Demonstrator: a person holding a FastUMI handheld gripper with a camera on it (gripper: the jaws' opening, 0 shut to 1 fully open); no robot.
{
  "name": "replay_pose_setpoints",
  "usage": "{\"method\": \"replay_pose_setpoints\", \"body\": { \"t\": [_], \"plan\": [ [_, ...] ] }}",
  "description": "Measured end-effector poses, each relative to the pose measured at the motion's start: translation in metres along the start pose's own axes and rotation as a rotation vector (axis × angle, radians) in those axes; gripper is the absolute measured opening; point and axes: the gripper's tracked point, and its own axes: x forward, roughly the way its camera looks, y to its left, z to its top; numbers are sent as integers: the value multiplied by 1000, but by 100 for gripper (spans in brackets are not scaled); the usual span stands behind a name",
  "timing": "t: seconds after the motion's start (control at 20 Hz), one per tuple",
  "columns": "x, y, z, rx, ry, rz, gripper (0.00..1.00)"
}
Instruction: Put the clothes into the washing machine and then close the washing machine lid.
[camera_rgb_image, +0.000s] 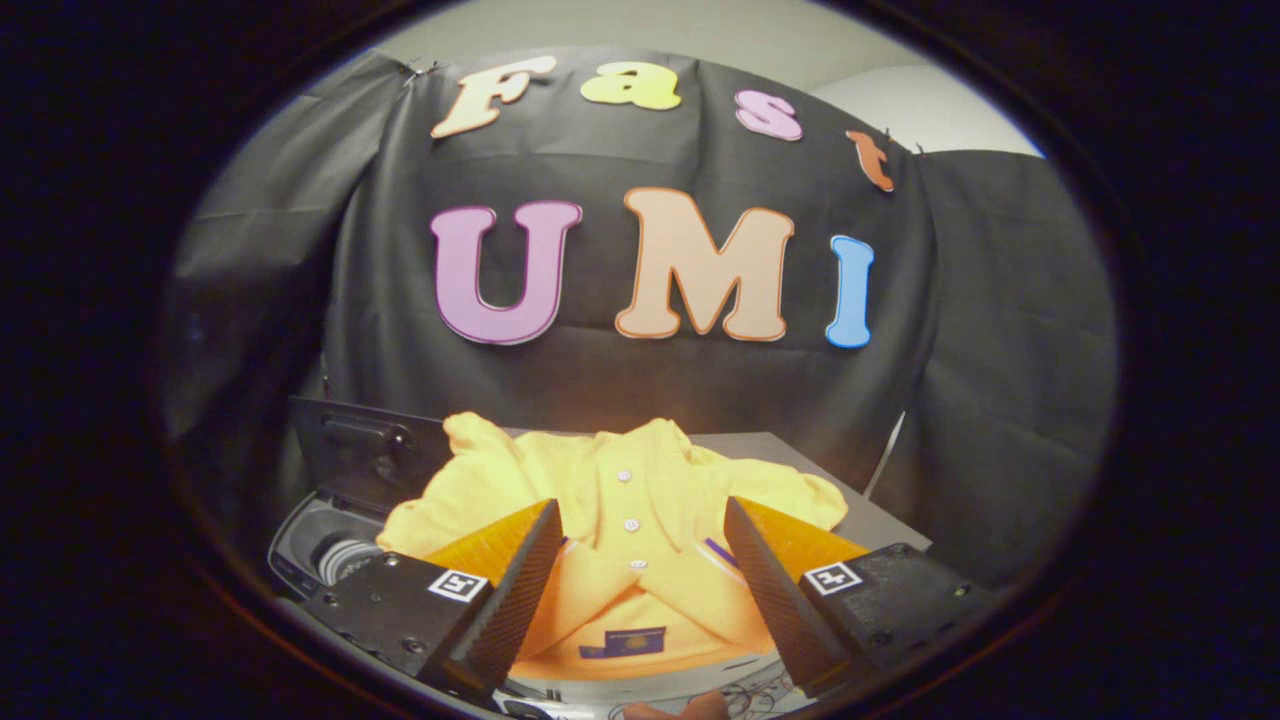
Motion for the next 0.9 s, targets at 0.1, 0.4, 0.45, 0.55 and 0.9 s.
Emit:
{"method": "replay_pose_setpoints", "body": {
  "t": [0.1, 0.4, 0.45, 0.55, 0.9],
  "plan": [
    [14, -5, -4, 8, 35, -13, 99],
    [42, -7, -31, 38, 158, 10, 100],
    [45, -6, -30, 39, 159, 14, 99],
    [45, -3, -35, 43, 197, 30, 96],
    [43, 21, -31, -67, 234, 35, 21]
  ]
}}
